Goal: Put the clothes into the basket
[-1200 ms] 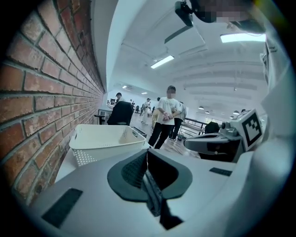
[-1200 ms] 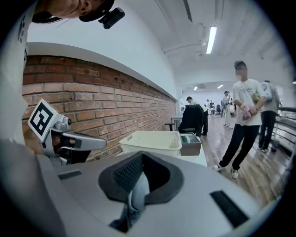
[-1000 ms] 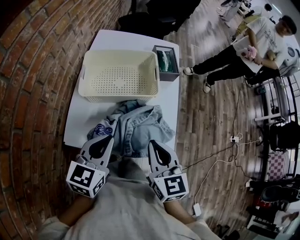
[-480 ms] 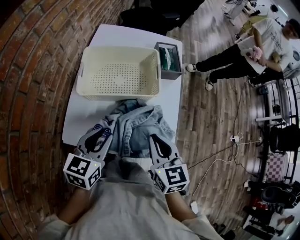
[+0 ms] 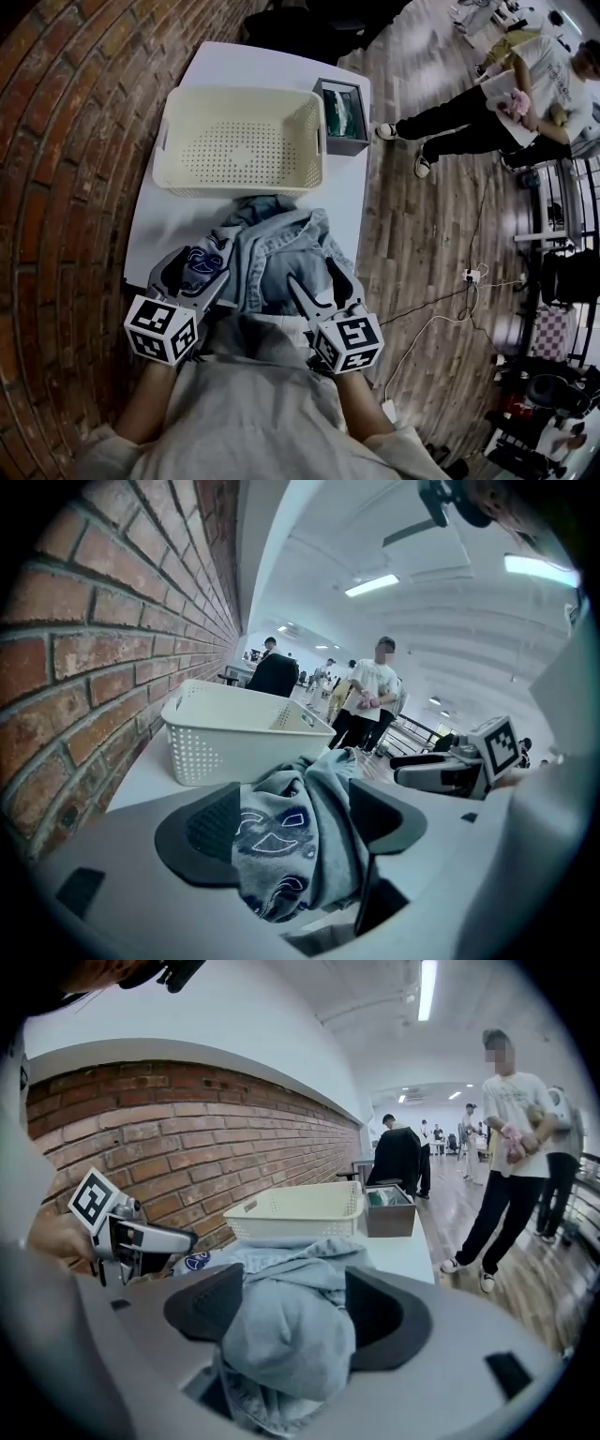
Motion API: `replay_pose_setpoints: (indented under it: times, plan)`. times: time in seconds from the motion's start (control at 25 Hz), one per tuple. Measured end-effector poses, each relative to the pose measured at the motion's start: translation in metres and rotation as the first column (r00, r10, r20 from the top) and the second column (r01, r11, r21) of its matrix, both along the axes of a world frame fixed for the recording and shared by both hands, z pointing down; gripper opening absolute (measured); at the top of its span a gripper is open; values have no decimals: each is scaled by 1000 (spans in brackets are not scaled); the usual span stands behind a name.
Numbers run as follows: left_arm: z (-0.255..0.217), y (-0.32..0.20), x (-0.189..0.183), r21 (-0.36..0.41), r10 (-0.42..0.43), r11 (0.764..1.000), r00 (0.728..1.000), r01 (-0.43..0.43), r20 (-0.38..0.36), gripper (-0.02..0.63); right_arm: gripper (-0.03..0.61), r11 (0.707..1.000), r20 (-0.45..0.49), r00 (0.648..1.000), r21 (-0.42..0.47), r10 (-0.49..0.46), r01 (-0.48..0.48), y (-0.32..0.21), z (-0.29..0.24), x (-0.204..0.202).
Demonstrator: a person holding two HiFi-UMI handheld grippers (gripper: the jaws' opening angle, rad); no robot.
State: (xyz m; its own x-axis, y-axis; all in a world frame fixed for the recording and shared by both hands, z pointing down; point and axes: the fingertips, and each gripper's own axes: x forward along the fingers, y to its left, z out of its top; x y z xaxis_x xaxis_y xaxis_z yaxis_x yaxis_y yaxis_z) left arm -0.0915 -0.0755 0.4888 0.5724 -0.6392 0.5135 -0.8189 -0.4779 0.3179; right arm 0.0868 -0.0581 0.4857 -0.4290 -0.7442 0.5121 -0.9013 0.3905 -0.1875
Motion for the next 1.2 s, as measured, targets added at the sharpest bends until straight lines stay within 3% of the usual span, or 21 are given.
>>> replay_pose_setpoints:
  times: [0.28,0.48,0.8,1.08,1.2]
  plan:
    - [20,-3,-2,-54,31,998,998,-28,55,459,493,998,10,1000,-67,-5,6,-5,20,9]
    - [37,-4,1,-116,78,991,995,-70,69,513,576,988,-5,1000,-152,5,-6,-9,45,23]
    - [69,-9,6,-197,129,975,986,-105,111,537,580,950,-43,997,-308,-69,53,-16,95,37]
    - [89,-15,16,-293,181,943,981,-156,62,543,581,891,-41,992,-445,-116,85,-22,118,35]
    - [98,-15,23,-350,207,917,978,-192,5,551,583,855,7,990,-503,-138,123,-23,129,35]
